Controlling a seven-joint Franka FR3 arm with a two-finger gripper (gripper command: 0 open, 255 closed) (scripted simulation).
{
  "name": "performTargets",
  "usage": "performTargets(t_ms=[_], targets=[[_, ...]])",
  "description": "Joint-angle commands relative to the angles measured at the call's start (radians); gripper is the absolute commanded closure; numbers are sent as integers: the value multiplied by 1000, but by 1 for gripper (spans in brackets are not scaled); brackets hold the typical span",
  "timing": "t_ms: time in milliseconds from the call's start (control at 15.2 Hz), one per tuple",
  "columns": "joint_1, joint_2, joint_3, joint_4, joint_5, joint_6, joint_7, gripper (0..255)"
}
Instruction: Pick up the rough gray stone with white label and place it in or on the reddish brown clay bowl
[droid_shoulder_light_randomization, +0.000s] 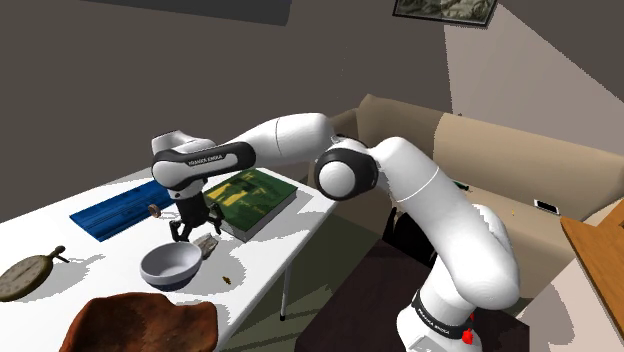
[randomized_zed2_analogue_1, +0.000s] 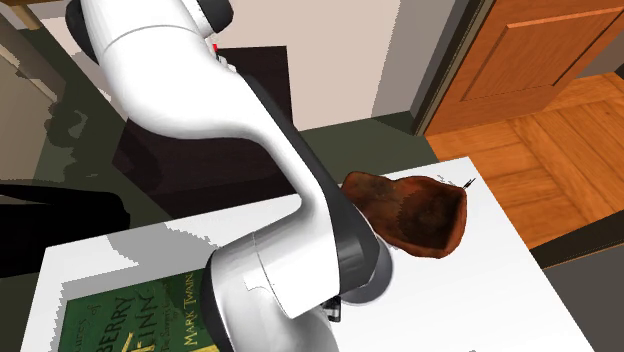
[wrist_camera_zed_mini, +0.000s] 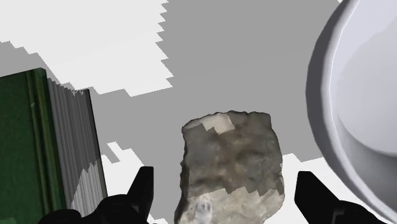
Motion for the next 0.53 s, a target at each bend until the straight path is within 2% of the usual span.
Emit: performTargets(t_ms=[0, 66, 330, 462], targets=[[11, 17, 5, -11, 2, -15, 1, 0], [5, -11, 7, -54, 3, -1, 2, 255], [-1, -42, 9, -108, 6, 21, 6, 255], [4, -23, 7, -61, 4, -6, 5, 255]])
